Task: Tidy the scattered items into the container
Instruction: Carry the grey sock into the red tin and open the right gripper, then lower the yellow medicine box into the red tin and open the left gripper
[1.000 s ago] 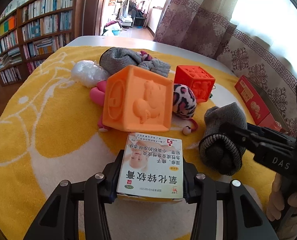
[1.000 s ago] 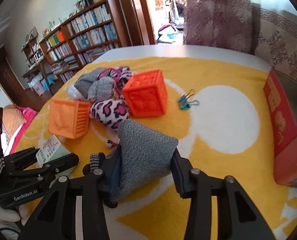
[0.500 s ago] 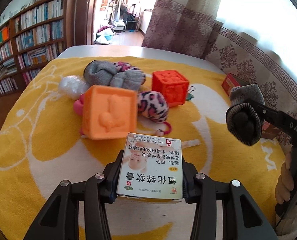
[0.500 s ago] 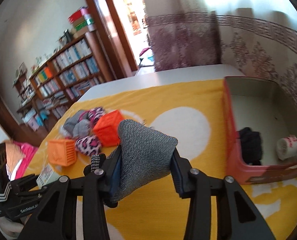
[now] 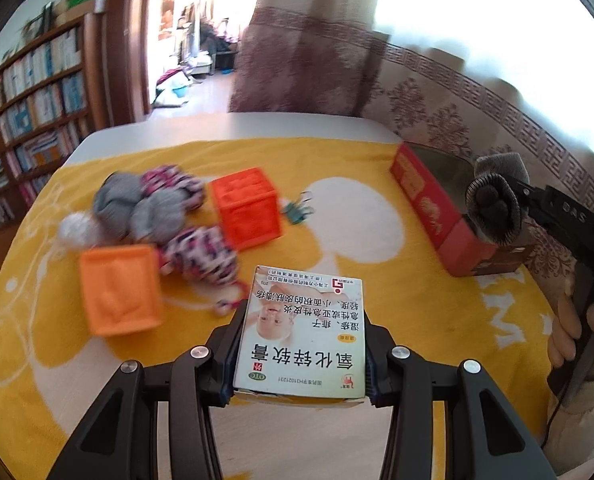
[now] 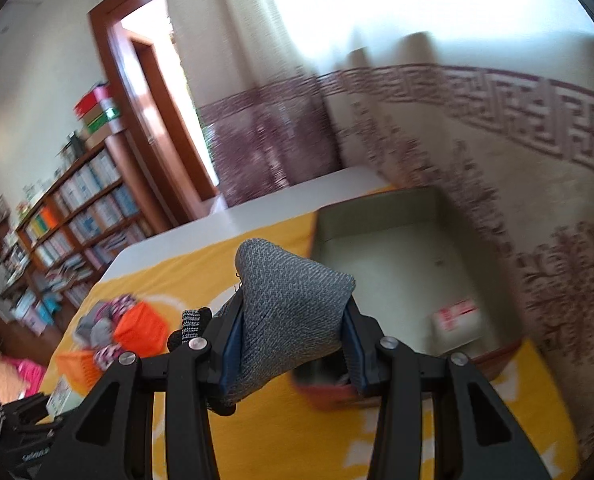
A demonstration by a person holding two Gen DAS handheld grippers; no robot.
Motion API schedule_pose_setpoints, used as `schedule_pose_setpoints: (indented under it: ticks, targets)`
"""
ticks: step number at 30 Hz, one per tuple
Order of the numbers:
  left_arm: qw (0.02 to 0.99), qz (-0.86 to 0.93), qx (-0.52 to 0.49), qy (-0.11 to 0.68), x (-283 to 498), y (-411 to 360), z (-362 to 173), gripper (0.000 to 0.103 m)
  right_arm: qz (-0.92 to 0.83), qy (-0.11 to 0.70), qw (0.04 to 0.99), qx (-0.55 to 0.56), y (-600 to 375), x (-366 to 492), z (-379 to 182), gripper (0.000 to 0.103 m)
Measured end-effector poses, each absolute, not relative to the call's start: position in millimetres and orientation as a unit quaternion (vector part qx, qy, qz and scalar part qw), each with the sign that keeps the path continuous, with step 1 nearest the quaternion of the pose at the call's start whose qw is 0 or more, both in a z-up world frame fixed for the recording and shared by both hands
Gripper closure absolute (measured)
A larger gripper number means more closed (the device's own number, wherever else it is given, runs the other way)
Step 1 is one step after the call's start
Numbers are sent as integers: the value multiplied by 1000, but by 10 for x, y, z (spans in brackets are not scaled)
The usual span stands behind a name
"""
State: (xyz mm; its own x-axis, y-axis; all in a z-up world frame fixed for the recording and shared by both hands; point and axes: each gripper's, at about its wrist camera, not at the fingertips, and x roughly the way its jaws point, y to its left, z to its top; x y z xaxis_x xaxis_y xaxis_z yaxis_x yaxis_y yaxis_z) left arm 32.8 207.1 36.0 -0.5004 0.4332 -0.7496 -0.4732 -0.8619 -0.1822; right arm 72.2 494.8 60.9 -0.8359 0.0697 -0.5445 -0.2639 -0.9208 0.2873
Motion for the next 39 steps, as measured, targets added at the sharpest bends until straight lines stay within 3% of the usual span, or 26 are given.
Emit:
schedule_pose_setpoints:
  ticks: [10, 13, 17, 39]
  targets:
    - [313, 854, -412, 54, 317, 2689, 516, 55, 935, 164, 163, -268, 5461, 611, 569, 56]
    - [323, 852, -408, 63, 288, 2844, 563, 55, 934, 147, 179, -272, 5479, 576, 513, 47]
    - [336, 851, -398, 67, 213, 3043, 670, 55, 933, 145, 182, -274, 5491, 598, 483, 24]
    - [412, 817, -398, 72, -444, 4485, 839, 55, 932, 148, 203, -262, 5542, 708, 453, 24]
